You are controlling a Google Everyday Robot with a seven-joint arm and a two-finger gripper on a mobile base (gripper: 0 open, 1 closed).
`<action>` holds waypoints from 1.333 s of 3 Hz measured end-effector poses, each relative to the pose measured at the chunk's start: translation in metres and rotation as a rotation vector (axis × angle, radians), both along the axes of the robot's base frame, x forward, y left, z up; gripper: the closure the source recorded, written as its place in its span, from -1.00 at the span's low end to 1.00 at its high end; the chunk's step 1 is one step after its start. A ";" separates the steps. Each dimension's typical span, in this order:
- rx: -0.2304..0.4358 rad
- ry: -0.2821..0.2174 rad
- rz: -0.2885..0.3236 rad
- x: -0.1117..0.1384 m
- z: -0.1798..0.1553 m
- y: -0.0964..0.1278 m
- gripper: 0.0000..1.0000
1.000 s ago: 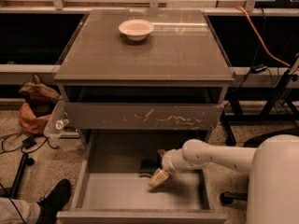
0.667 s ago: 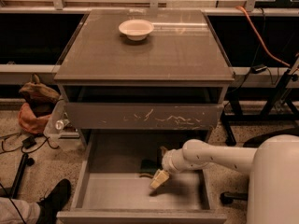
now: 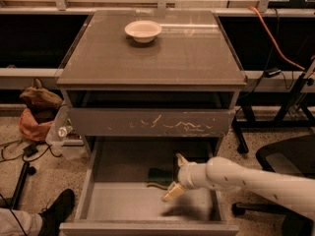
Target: Place sponge into middle drawer
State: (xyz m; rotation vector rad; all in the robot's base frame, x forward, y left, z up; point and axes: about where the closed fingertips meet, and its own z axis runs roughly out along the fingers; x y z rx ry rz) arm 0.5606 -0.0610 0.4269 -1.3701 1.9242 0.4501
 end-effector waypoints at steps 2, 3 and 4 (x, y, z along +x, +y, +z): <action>0.066 -0.215 -0.081 -0.092 0.105 0.012 -1.00; 0.012 -0.333 -0.090 -0.143 0.160 0.020 -1.00; -0.096 -0.442 -0.113 -0.188 0.206 0.025 -1.00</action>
Offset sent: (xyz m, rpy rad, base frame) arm -0.2115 -0.2225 0.1955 0.0628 -0.3794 -0.5992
